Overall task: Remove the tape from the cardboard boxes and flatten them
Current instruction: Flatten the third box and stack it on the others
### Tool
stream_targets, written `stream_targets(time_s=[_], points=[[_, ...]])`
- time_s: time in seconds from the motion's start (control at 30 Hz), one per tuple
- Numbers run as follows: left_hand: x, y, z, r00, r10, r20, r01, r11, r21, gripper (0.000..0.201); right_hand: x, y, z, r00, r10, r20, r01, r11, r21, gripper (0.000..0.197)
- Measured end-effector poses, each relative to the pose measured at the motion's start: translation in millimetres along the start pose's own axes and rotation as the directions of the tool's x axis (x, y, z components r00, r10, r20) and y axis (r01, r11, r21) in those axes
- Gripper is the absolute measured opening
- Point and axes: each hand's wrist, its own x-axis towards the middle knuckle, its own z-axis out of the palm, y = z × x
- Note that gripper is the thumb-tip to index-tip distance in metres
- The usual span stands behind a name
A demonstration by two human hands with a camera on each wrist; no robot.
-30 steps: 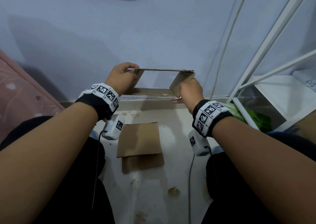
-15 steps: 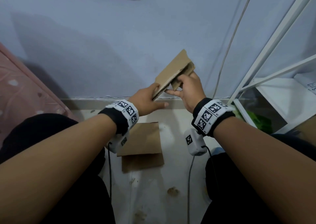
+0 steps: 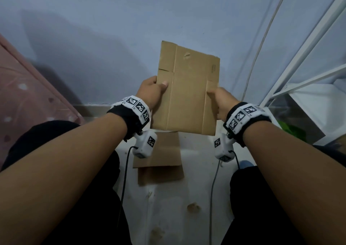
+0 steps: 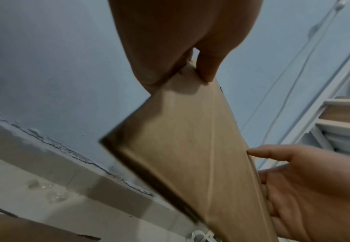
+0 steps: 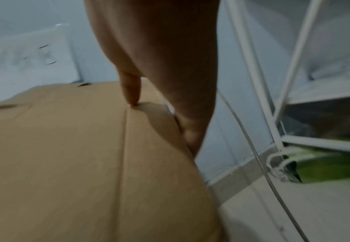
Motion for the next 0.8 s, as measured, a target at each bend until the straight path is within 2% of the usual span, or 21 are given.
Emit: stream_targets(time_s=[0.07,0.17,0.23,0.33,0.43,0.47,0.53,0.67,0.73,0.8], points=[[1.8,0.5,-5.8,0.999,0.011,-0.053,-0.012,1.0,-0.011,0.016,-2.4,0.0,-2.0,0.998,-0.041,0.046,0.037,0.997,0.072,0.033],[4.2,1.7,-11.4,0.986,0.073,-0.149,-0.053,0.99,0.133,0.016,-3.0,0.0,0.4,0.978,-0.198,-0.065,0.196,0.98,-0.035,0.012],[3.2,1.3,-10.9,0.973,0.101,-0.207,-0.048,0.968,0.247,0.021,-3.0,-1.2,2.7,0.964,-0.243,-0.106,0.232,0.967,-0.106,0.02],[-1.6,3.0,-3.3,0.966,0.131,-0.225,-0.06,0.952,0.3,0.035,-4.3,-4.5,3.2,0.94,-0.293,-0.176,0.241,0.933,-0.267,0.031],[-2.7,4.1,0.1,0.963,0.2,-0.178,-0.113,0.906,0.408,0.042,-5.1,-4.6,9.4,0.877,-0.44,-0.194,0.32,0.836,-0.446,0.022],[0.1,3.2,0.3,0.964,0.209,-0.166,-0.117,0.89,0.44,0.043,-5.8,-3.4,13.1,0.861,-0.468,-0.198,0.327,0.81,-0.487,0.015],[5.2,3.2,-0.9,0.964,0.21,-0.161,-0.111,0.873,0.474,0.043,-7.1,-0.9,20.3,0.837,-0.512,-0.195,0.341,0.765,-0.546,0.014],[10.5,8.1,-6.4,0.973,0.169,-0.155,-0.082,0.887,0.455,0.035,-5.0,-0.3,21.0,0.805,-0.563,-0.189,0.362,0.717,-0.596,0.017],[12.2,8.6,-8.9,0.977,0.126,-0.173,-0.052,0.924,0.379,0.031,-1.4,-1.3,18.7,0.794,-0.576,-0.197,0.392,0.731,-0.558,0.021],[10.9,8.3,-9.2,0.977,0.102,-0.188,-0.041,0.952,0.302,0.017,1.1,-2.4,18.1,0.799,-0.561,-0.218,0.417,0.777,-0.471,0.025]])
